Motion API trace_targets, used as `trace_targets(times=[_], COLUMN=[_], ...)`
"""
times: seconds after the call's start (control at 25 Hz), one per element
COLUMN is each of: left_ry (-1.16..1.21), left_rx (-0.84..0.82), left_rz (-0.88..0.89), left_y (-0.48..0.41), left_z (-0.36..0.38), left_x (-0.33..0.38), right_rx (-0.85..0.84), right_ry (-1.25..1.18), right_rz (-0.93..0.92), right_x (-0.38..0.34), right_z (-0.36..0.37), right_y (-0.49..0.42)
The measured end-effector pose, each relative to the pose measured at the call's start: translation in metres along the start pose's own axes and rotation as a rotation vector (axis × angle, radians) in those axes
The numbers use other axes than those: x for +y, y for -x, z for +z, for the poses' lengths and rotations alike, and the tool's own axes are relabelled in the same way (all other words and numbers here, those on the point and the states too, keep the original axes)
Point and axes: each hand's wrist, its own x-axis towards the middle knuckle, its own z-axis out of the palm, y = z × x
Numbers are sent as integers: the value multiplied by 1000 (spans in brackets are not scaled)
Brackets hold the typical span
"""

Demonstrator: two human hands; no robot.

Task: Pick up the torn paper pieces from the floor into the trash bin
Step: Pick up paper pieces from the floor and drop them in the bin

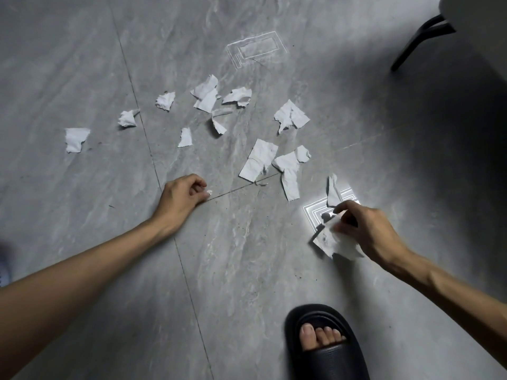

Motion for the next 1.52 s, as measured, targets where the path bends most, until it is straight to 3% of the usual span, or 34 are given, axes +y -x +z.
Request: trace_targets(times=[0.16,0.36,0.48,0.6,0.68,0.8,1.04,1.32,1.52], left_ry=[-141,-247,-191,-236,-295,-311,-172,-63,3], left_rx=[-39,-51,-42,-165,-250,-251,-206,-70,-68], left_rz=[64,42,195,389,424,450,262,283,143], left_y=[-4,-11,-33,-60,-73,-77,-58,-9,19], left_z=[6,7,18,49,69,75,32,-77,-66], left_x=[-2,5,38,81,92,84,61,30,2], right_rx=[-39,-42,-2,37,42,45,-21,-150,-260], right_ry=[37,146,123,85,63,-2,-150,-386,-337], right_rz=[51,-32,-71,-73,-69,-73,-84,-98,-140], right_x=[-4,-5,-8,-19,-24,-33,-77,-164,-164], right_z=[7,9,7,9,12,14,20,54,54], right_y=[-7,-9,-10,-14,-18,-24,-36,-67,-68])
